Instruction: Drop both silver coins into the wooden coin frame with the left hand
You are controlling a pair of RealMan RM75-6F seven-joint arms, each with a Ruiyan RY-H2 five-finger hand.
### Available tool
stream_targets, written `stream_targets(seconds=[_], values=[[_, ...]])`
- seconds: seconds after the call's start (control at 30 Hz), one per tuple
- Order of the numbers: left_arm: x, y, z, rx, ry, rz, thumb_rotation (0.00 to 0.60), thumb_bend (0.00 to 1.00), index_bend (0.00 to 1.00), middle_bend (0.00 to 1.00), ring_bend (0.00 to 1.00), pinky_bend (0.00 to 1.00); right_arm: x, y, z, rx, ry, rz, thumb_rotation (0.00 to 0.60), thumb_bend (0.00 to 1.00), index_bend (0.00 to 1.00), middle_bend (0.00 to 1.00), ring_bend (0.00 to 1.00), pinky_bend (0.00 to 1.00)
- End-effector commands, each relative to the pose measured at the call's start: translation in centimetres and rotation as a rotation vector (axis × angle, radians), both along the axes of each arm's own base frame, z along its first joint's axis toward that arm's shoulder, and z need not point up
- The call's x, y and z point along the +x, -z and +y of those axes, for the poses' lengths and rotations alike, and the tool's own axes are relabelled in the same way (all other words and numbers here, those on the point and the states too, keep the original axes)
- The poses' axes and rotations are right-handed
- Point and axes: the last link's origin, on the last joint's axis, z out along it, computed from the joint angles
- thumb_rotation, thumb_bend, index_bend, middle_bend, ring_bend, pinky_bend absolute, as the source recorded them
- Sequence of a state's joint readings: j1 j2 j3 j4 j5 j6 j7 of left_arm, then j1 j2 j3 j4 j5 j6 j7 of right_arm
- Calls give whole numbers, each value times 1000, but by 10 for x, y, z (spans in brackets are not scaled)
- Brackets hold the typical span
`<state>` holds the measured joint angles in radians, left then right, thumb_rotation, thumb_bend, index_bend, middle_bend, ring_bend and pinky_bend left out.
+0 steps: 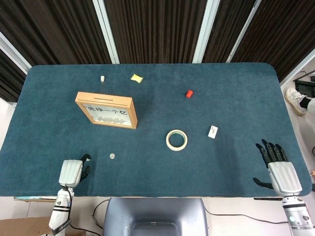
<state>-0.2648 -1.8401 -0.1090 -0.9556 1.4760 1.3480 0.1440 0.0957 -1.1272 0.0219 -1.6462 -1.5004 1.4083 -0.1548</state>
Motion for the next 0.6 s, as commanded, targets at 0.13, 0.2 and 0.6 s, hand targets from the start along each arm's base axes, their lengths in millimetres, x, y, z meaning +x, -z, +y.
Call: stream_targets(seconds=[0.13, 0.2, 0.6], values=[[-1, 1, 7, 9, -15, 7, 600, 391, 423, 1000, 1000, 1000, 0, 0, 0, 4, 3, 4, 600, 177, 0, 0, 0, 0], [-2, 2, 9, 7, -19, 13, 600, 391, 423, 1000, 1000, 1000, 0, 0, 0, 4, 4, 5, 600, 177, 0, 0, 0, 0], [-3, 5, 12, -6, -33, 26, 600, 389, 428, 1000, 1000, 1000, 0, 0, 1, 8, 9, 9, 600, 178, 0, 0, 0, 0]])
